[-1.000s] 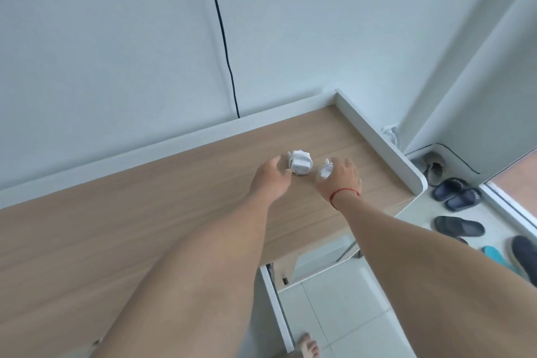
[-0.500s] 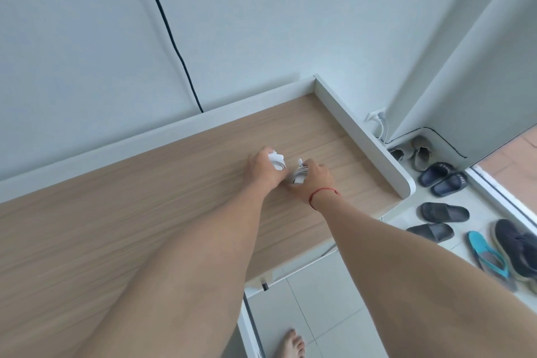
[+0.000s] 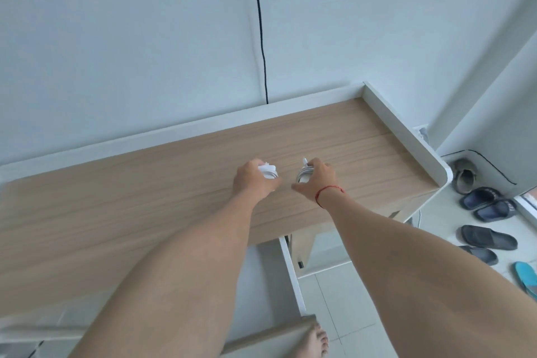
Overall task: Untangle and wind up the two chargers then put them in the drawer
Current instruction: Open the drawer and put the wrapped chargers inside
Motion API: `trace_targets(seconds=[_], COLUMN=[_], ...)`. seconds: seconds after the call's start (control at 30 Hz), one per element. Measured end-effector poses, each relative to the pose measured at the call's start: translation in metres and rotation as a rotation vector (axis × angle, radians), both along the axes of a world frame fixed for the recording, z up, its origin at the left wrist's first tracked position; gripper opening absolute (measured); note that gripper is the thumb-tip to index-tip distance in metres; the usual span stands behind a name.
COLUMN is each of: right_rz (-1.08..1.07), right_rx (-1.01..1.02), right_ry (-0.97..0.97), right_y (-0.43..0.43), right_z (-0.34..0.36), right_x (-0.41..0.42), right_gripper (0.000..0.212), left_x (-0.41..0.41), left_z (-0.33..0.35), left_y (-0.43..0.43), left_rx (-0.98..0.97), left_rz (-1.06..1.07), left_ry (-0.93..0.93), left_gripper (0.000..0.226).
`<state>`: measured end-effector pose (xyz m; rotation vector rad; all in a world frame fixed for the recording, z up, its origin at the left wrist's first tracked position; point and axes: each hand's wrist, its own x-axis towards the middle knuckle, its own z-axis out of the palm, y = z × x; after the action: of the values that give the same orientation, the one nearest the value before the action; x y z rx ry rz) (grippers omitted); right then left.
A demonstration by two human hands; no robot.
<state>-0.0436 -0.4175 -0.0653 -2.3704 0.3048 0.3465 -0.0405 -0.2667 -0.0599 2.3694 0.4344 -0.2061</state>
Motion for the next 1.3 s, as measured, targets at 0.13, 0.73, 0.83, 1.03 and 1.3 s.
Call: trace_targets(seconds=[0.13,0.73,0.83,1.03,1.3], right_rz=[0.09,0.331,0.359,0.371,0.484], right_rx=[0.037,-0.104,-0.146,-0.195,-0.09], right_ry=[0.013,0.267,0.299,0.352,0.471], right_y=[0.051,0.158,0.166,0.174,0.17], right_z=[0.008,-0.08,-0.1,-0.13,-0.111], right_x=[-0.06,-0.198,-0.202,-0.206,-0.194], right_gripper=[0.066,0.07,0.069,0.065,0.06], left_x=[-0.074,-0.238,-0.241,-0.242,-0.236], left_z=[0.007,-0.084,-0.099,-0.124,-0.115], left_y=[0.049,0.145,0.148,0.154,0.155], left_rx=[-0.01,-0.059,-0.067,-0.088,-0.111], left_rz=[0.046,0.16,0.17,0.187,0.038], left_ry=[0.026,0.31,0.338,0.363,0.485], left_gripper=[0.056,0.055,0.059,0.056,0.073])
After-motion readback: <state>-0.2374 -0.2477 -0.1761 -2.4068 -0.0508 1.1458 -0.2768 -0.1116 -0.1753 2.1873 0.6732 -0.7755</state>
